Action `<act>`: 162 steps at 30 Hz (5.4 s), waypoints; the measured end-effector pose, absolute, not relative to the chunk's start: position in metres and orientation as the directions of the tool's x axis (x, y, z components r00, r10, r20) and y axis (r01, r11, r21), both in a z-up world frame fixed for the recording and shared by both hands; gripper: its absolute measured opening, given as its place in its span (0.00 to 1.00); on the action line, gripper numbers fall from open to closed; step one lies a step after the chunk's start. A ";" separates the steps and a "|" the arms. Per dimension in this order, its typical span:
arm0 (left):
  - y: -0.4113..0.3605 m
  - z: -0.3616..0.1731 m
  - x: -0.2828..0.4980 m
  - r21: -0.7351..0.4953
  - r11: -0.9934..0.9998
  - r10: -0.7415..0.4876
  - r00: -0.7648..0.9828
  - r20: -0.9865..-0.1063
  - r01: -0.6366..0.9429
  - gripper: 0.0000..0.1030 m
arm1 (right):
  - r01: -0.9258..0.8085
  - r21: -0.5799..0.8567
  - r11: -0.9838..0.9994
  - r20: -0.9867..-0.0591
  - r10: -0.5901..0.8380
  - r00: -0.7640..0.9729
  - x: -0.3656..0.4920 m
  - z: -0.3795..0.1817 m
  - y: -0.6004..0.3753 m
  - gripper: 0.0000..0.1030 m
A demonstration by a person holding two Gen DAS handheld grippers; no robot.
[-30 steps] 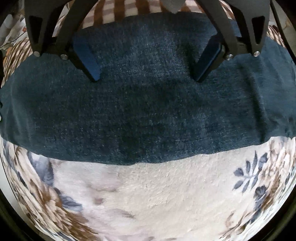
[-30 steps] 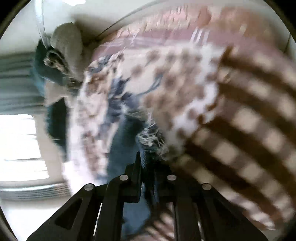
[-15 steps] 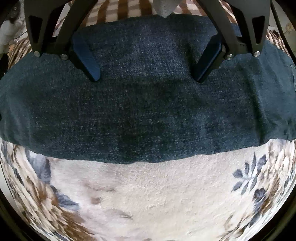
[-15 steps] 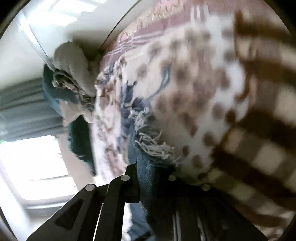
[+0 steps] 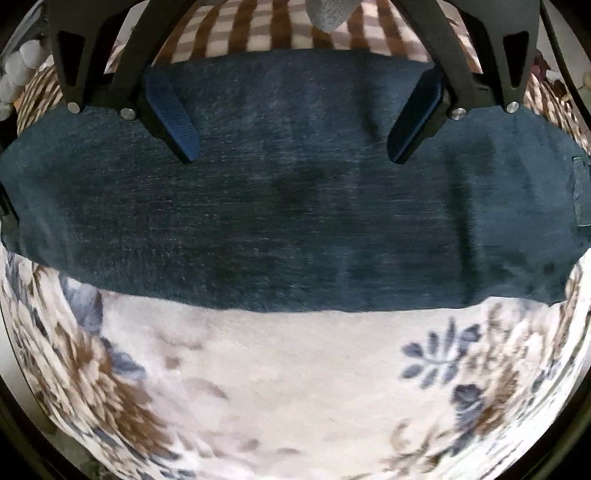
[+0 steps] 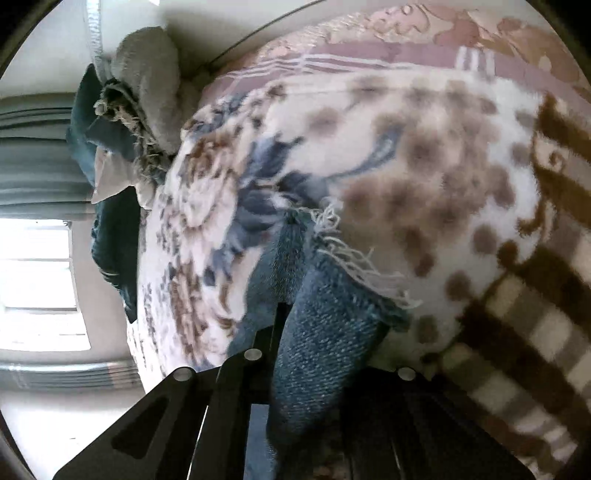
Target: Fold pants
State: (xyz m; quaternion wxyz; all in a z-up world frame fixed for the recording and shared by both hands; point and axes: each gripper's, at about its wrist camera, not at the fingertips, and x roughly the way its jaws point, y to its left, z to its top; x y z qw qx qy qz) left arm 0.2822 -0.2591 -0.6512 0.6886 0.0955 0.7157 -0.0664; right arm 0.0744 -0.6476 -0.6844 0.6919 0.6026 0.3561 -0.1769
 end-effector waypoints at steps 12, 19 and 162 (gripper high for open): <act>-0.197 -0.631 0.296 0.094 0.967 0.094 0.011 -0.995 0.237 1.00 | 0.642 0.668 0.377 -0.722 0.118 0.682 0.091 -0.580 -0.584 0.06; -0.069 -0.606 0.319 -0.005 0.998 0.001 -0.097 -0.995 0.067 1.00 | 0.582 0.701 0.412 -0.694 0.206 0.690 0.127 -0.543 -0.474 0.06; -0.199 -0.543 0.232 -0.161 0.949 -0.233 0.258 -0.938 0.272 0.14 | 0.525 0.073 0.848 -0.993 0.110 -0.039 0.154 -0.604 -0.446 0.83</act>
